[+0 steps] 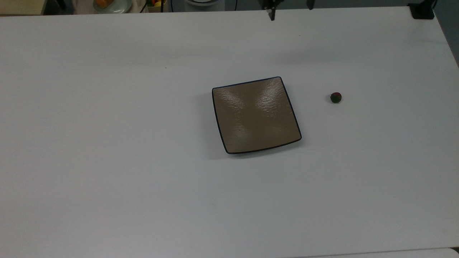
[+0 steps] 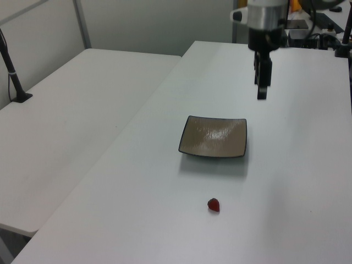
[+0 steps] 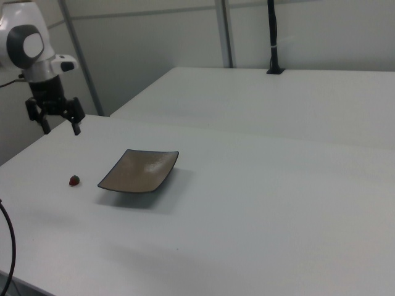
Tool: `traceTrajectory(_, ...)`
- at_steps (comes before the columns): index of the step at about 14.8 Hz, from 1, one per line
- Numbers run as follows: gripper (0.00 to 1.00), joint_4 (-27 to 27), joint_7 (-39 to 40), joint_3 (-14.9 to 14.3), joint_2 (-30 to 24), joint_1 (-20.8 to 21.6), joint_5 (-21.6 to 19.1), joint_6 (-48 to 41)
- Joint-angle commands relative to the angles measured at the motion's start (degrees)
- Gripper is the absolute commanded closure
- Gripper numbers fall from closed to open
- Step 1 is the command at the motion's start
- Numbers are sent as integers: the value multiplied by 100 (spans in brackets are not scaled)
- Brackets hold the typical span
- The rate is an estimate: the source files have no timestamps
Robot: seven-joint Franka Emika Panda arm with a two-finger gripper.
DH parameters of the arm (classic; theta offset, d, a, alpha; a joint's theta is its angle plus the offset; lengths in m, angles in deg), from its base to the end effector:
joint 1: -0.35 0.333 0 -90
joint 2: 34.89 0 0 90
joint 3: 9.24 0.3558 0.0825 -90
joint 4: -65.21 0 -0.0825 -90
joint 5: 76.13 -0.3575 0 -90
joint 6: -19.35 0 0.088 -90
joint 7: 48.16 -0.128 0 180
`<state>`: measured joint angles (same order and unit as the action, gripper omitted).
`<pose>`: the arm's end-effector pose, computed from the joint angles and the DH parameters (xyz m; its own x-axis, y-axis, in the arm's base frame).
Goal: Strawberries on a ceramic plate
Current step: 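Move the open gripper toward the red strawberry beside the plate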
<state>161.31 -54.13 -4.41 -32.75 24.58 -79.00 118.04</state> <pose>0.4787 0.2715 0.5888 0.9228 0.3853 0.0023 0.3848 -0.9215 -0.0532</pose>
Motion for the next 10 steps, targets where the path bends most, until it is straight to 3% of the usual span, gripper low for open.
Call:
traceTrajectory(1, 0, -170, 61, 1, 357, 424, 66, 176)
traceTrajectory(4, 0, -127, 79, 18, 586, 547, 75, 325)
traceTrajectory(10, 0, 146, 61, 27, 1244, 776, 93, 1483)
